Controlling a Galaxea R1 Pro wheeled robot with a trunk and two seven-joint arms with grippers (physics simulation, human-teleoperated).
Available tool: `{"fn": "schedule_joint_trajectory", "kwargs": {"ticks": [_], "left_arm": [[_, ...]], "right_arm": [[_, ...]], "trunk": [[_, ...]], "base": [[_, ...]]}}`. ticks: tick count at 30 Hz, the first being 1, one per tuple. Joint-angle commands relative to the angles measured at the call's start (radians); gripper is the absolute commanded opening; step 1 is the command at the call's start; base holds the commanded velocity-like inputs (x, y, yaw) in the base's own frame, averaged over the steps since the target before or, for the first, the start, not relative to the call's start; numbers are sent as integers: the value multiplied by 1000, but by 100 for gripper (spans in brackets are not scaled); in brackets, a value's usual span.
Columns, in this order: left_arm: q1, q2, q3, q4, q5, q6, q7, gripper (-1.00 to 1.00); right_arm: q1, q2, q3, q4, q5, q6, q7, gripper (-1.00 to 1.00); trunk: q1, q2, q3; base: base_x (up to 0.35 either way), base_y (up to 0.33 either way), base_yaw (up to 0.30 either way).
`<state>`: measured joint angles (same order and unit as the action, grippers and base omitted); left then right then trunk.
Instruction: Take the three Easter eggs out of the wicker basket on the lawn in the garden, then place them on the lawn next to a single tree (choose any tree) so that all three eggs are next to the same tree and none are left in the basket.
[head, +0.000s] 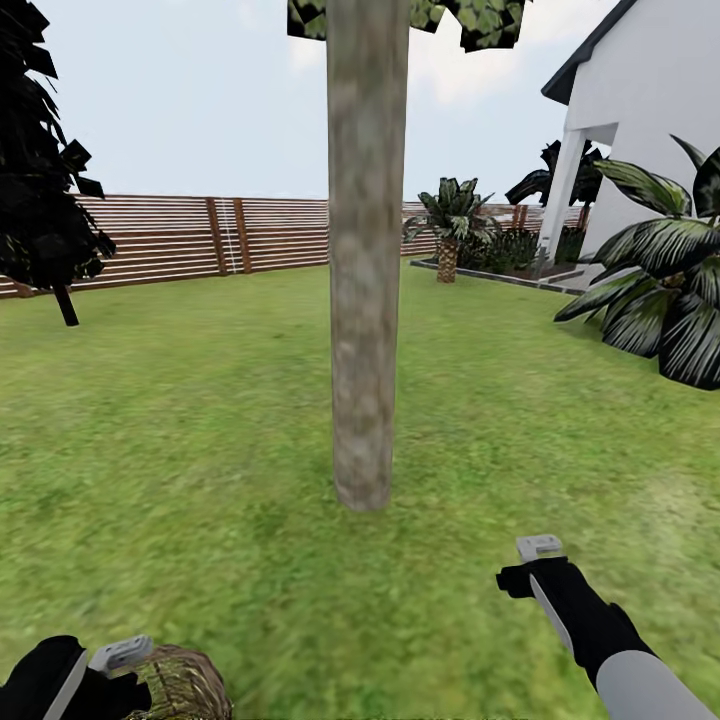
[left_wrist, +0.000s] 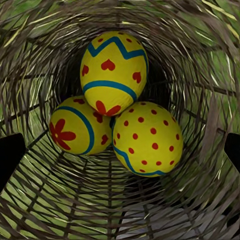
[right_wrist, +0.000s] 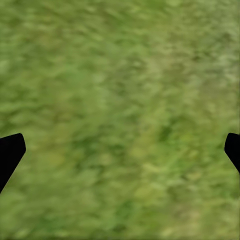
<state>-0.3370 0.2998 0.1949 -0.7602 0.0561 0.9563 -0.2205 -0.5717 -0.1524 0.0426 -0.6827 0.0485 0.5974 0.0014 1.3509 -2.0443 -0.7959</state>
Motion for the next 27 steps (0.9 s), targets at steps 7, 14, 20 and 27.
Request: {"fn": "schedule_joint_trajectory", "kwargs": {"ticks": [7,14,20,27], "left_arm": [[0,-16,-1,-1,4,5,1,100],[0,-19,-1,-1,4,5,1,100],[0,-20,-2,-1,4,5,1,100],[0,-22,-2,-1,4,5,2,100]], "right_arm": [[0,-2,5,-1,5,7,0,100],[0,-1,5,-1,5,7,0,100],[0,-2,4,-2,5,7,0,100],[0,-3,5,-1,5,7,0,100]], "trunk": [[27,-50,-23],[54,-99,-45],[77,-141,-64],[103,-190,-86]], "base": [[0,0,0],[0,0,0],[0,0,0],[0,0,0]]}}
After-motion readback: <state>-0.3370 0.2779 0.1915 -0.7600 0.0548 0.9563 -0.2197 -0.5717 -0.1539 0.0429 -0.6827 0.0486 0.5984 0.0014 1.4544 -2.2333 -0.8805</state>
